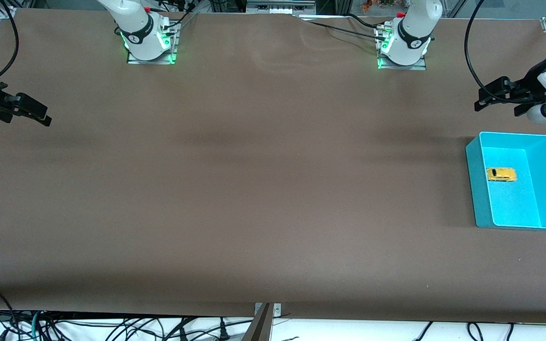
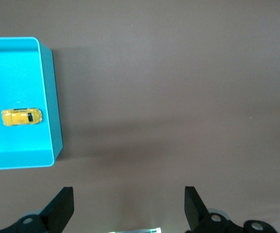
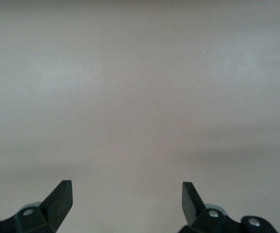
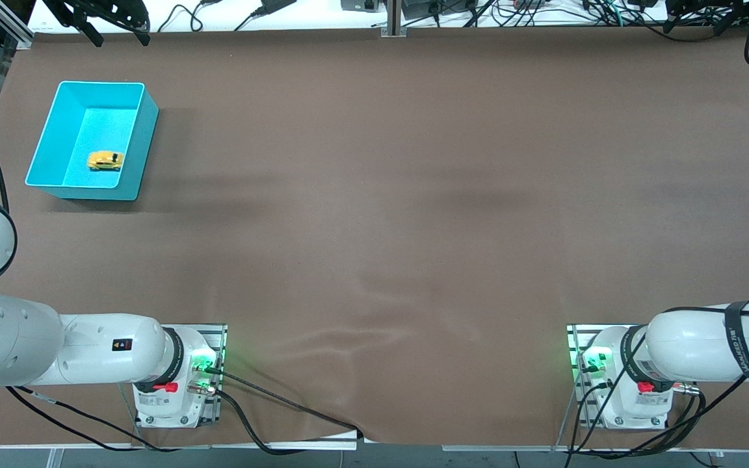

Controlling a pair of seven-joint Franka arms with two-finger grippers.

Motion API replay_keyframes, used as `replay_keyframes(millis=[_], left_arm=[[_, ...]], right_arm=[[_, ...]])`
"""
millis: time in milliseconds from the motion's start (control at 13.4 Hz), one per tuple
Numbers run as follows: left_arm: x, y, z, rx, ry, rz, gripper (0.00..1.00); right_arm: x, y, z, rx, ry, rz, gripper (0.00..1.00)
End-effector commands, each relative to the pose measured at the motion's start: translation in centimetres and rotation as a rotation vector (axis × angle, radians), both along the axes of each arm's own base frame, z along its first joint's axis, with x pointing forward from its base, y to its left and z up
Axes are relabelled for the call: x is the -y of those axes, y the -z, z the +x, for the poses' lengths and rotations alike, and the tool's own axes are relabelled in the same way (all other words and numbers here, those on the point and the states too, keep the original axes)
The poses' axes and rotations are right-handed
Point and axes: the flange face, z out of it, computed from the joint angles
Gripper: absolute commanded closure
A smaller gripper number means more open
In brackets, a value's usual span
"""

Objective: Wind and store yellow beetle car

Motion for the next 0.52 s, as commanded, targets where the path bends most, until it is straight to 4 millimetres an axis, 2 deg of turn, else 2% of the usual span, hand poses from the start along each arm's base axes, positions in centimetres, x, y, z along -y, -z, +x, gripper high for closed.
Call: replay_keyframes(millis=[0,449], left_arm=[[0.0,-0.9,-0.2,-0.009,-0.055,0.017,0.0],[1.1,-0.8,0.0,-0.004,-0.031,0.026,0.0]], right_arm=[[0.1,-0.4,-0.2,-0.003,0.003,0.009,0.0],[0.0,-0.4,-0.2,-0.004,-0.001,0.009,0.0]])
